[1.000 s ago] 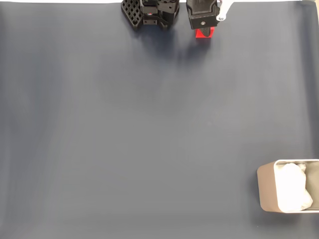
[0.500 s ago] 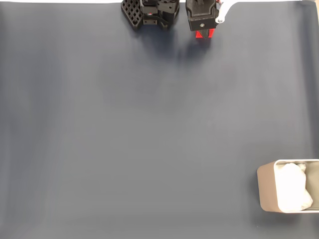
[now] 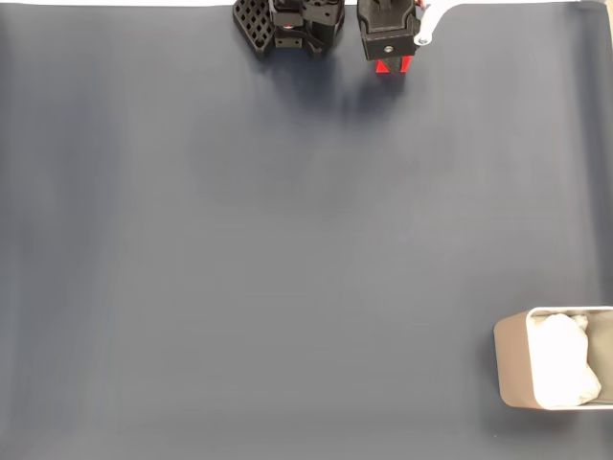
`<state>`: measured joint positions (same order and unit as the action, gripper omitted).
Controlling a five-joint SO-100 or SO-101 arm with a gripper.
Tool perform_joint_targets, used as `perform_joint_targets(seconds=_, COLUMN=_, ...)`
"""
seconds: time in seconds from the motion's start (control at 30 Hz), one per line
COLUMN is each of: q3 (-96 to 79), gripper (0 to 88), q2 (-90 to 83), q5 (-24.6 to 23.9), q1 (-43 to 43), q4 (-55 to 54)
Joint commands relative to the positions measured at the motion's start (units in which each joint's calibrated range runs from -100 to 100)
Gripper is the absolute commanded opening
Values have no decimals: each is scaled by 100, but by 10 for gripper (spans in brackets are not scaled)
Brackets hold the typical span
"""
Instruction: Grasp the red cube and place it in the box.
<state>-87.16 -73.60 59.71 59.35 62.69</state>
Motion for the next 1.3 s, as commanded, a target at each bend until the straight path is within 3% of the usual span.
perform_joint_targets(seconds=0.0, q3=39, gripper=307, q2=20, q5=-59, q1=102, q4=-89)
perform_joint_targets(seconds=0.6, q3=121, gripper=88, q2=116, q5=-54, q1=187, q4=-89)
perform_joint_targets(seconds=1.27, q3=550, gripper=30, q2=246, q5=-195, q1=230, q4=-31)
